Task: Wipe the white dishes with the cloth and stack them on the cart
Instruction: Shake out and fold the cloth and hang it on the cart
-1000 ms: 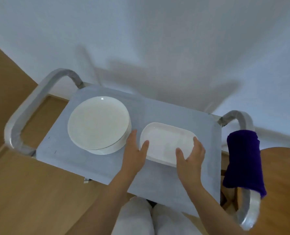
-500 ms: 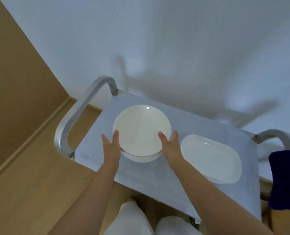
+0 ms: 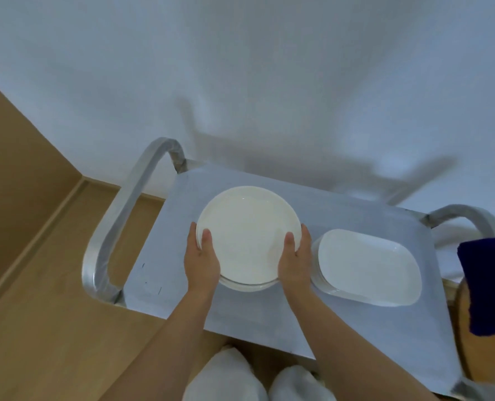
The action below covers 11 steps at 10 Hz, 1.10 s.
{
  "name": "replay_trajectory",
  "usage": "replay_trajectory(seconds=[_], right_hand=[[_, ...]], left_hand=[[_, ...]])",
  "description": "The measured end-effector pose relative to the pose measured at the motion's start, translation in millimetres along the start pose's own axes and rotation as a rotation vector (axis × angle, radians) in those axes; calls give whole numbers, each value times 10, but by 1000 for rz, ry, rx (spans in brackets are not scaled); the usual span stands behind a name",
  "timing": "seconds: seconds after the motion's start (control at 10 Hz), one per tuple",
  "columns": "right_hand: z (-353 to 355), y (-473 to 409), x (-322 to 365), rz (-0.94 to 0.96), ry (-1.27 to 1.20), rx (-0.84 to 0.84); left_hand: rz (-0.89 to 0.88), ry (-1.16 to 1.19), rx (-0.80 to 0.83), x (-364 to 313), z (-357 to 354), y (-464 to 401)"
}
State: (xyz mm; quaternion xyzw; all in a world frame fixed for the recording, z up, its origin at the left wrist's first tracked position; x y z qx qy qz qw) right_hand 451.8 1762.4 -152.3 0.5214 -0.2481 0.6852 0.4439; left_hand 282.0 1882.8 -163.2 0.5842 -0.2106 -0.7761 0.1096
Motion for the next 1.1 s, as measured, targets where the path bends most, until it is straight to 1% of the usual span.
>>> replay_trajectory(seconds=[0.1,0.2,0.3,0.4,0.5,0.7,0.8,0.9,1.0,1.1], right_hand=[[-13,-11,2,7,25,23],[32,17,64,90,146,26],[73,249,156,376,413,135],[17,444,71,568,564,302],[-15,421,21,543,563,349],[-24,398,-62,495,589,381],[17,404,-20,503,697,379],[125,450,29,509,719,395],[372,525,30,506,699,412],[748,584,-17,493,775,403]], left_hand=[[0,-40,23,-15,-13,-3],[-145,-225,-27,-130,48,51],[-498,-608,30,-278,54,271],[-778,-855,168,-216,-12,426],[-888,-968,197,-208,-29,408],[-897,-1072,184,-215,-46,392],[-846,-1103,181,-219,-28,434],[-801,-1108,195,-227,-4,540],[-801,-1117,212,-195,-17,691],[-737,-1095,150,-134,-73,812]])
Point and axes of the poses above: each hand's wrist, its own y-axis away from the middle knuckle, its own z-axis out of the back of the hand, x = y × z, the point moved 6 cm from there along -y, towards the middle knuckle, and after that the axes turned 9 degrees about z, right-handed, at the moved point
